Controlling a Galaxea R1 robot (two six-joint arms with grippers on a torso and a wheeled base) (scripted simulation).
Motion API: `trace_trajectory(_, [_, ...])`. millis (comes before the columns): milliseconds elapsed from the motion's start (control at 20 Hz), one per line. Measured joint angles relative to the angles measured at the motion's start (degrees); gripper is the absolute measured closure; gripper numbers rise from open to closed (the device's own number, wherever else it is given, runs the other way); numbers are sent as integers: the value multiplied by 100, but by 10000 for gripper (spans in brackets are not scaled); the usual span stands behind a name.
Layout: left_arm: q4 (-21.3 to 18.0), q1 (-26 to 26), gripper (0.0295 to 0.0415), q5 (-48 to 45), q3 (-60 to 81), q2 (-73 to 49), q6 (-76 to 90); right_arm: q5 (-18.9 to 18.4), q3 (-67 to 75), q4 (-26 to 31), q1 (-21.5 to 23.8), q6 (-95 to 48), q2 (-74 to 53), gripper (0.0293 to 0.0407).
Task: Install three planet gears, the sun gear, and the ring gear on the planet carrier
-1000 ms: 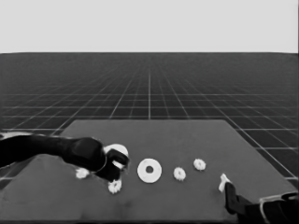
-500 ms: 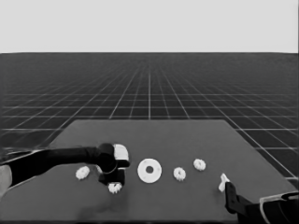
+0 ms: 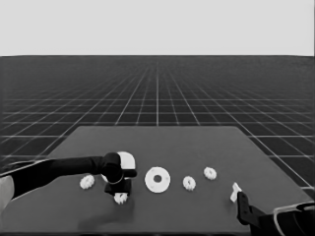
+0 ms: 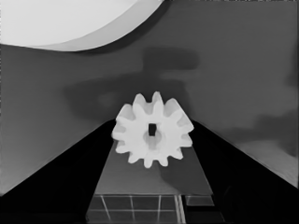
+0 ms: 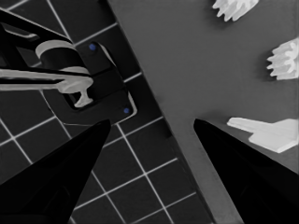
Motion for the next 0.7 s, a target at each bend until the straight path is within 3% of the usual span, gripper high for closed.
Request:
trace_trajectory(300, [0, -1, 398, 0, 0, 0, 0, 0, 0, 0, 0, 0, 0, 315])
trace_trajectory(350, [-470, -445, 398, 219, 436, -125, -247, 0, 0, 0, 0, 0, 0, 315])
trace_trajectory(450, [-1010, -1040, 398, 334, 722, -193, -433, 0, 0, 0, 0, 0, 0, 315])
trace_trajectory(700, [-1301, -1332, 398, 356, 790, -207, -485, 0, 0, 0, 0, 0, 0, 315])
